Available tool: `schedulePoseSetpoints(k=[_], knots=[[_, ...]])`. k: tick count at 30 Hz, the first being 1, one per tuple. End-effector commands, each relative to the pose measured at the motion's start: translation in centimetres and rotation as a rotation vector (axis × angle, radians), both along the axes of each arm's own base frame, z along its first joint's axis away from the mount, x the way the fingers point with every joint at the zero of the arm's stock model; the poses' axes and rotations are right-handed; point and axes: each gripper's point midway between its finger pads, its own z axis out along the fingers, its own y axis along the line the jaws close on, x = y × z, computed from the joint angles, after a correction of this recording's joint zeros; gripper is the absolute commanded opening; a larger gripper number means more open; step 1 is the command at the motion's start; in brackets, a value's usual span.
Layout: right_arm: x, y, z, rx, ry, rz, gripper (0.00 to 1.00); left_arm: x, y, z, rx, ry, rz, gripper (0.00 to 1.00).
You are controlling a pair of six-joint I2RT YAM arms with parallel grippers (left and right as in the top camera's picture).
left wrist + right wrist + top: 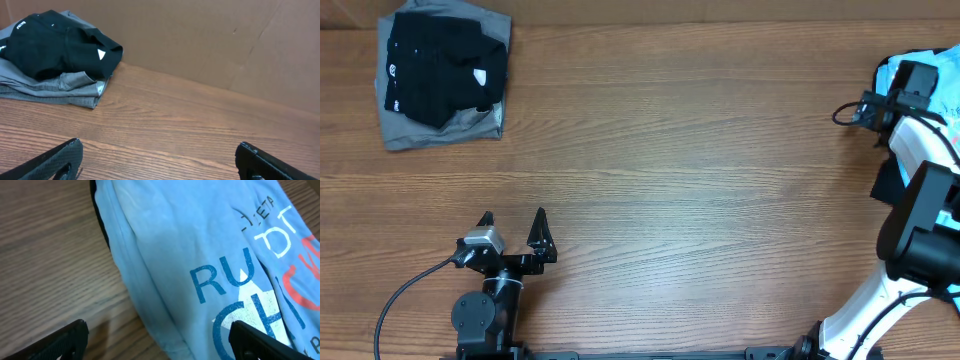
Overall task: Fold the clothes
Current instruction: 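Reach the right gripper to the light-blue T-shirt at the right edge, then grasp the light-blue T-shirt with the right gripper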
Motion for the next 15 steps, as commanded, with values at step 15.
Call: schedulePoseSetpoints(k=[15], knots=[[-0.3,-0.8,-5.5,-0.050,0.154,0.077,0.75,0.0,-0.1,0.0,0.023,-0.004,-0.004,1.00]])
